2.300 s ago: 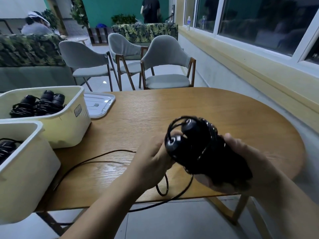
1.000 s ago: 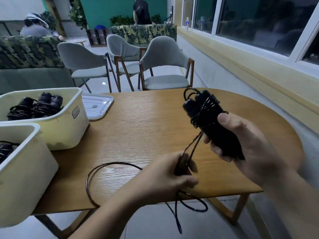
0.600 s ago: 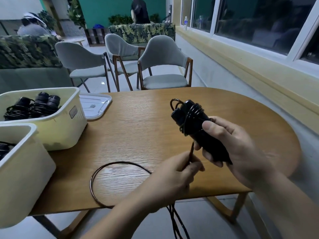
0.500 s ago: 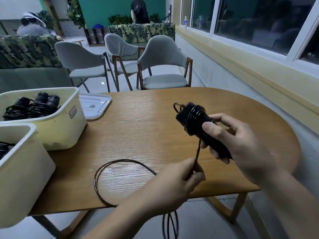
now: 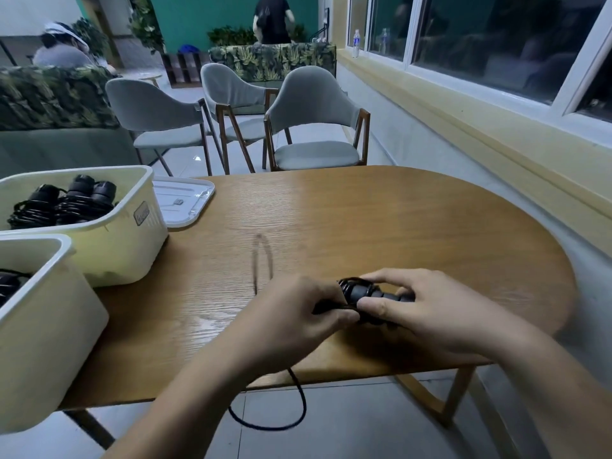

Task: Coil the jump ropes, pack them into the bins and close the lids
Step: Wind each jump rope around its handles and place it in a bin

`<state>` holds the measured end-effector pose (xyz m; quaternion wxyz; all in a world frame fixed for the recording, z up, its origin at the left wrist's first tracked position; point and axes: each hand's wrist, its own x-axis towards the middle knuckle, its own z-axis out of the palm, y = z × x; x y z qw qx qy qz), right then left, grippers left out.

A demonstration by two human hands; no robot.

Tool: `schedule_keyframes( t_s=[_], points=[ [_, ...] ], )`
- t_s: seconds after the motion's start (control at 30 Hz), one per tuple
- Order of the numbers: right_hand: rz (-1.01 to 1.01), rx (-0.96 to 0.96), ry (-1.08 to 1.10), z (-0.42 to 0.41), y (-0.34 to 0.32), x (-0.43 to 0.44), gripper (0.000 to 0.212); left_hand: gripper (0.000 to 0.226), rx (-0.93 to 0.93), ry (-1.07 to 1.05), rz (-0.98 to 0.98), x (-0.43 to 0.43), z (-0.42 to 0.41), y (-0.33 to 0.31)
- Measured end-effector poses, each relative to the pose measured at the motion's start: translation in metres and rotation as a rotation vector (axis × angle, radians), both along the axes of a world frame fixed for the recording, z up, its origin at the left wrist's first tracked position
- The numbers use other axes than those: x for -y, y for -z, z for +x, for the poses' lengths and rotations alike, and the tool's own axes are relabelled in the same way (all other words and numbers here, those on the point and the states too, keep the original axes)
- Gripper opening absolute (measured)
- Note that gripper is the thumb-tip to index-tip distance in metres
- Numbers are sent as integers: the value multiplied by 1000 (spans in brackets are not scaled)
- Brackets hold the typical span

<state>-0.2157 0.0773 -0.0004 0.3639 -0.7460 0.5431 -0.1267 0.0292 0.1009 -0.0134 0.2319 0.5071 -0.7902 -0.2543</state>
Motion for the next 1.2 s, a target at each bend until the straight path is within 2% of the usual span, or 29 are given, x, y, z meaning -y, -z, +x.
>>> schedule_keyframes(
  t_s=[0.17, 0.27, 0.37, 0.47, 0.53, 0.7, 0.77, 0.83, 0.9, 0.93, 1.0, 1.1, 1.2],
  points=[
    [181, 113, -148, 0, -12, -2, 36, 15, -148, 13, -39, 4, 12, -5],
    [340, 135, -258, 0, -15, -6, 33, 26, -207, 75, -17, 4, 14, -8],
    [501, 185, -372, -2, -18, -9, 34, 35, -324, 183, 94, 3, 16, -7],
    [618, 241, -453, -3, -21, -12, 35, 32, -392, 272, 246, 2, 17, -6],
    [657, 295, -502, -4, -22, -13, 50, 27, -378, 325, 264, 2, 17, -5],
    [590, 500, -545, -8, -21, -11, 75, 35, -314, 284, 141, 4, 12, 0],
    [562, 565, -505, -7, -20, -10, 85, 21, -274, 217, 92, 10, 10, 3],
    [522, 629, -480, -8, -18, -9, 91, 5, -156, 168, 43, 21, 12, 14],
    [475, 708, -472, -10, -17, -8, 91, 16, 0, 85, -11, 31, 15, 27],
    [454, 756, -471, -10, -18, -7, 87, 21, 10, 53, -24, 33, 15, 33],
    [410, 855, -475, -12, -19, -4, 78, 22, -42, 52, -40, 23, 11, 32],
    [323, 954, -395, -11, -19, -4, 77, 43, -102, 101, -43, 1, -5, 13],
    [220, 1001, -254, -9, -14, -6, 81, 35, -106, 82, 25, -1, -12, 12]
  ],
)
